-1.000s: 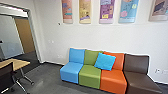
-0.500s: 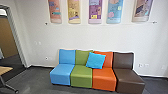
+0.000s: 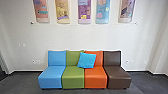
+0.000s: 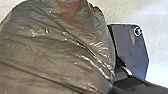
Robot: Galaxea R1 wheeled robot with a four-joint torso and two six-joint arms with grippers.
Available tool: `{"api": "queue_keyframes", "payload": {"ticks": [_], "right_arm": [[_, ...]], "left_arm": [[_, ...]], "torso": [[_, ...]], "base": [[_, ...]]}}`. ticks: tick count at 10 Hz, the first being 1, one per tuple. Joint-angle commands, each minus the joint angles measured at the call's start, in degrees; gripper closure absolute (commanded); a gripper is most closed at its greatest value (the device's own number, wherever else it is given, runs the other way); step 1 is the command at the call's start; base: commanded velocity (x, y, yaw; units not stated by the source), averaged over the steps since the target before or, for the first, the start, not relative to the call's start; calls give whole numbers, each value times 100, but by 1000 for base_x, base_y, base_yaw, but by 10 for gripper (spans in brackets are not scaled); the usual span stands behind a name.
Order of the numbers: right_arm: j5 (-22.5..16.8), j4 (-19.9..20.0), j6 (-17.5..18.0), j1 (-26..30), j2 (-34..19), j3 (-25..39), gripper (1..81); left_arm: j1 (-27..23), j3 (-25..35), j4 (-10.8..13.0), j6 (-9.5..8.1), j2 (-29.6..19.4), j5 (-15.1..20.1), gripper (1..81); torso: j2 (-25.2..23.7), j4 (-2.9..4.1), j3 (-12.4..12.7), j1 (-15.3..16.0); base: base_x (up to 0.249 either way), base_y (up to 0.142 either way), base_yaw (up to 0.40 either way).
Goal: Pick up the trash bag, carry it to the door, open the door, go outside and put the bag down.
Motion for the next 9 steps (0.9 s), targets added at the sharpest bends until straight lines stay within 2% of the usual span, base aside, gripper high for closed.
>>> {"api": "queue_keyframes", "payload": {"ticks": [1,9], "right_arm": [[-307,-31,-9,343,-18,-8,10],[-307,-23,-44,334,35,-78,10]], "left_arm": [[-425,8,-4,20,20,364,811],[-425,8,5,29,20,364,811]], "torso": [[0,0,0,0],[0,0,0,0]], "base": [[0,0,-309],[0,0,-327]]}}
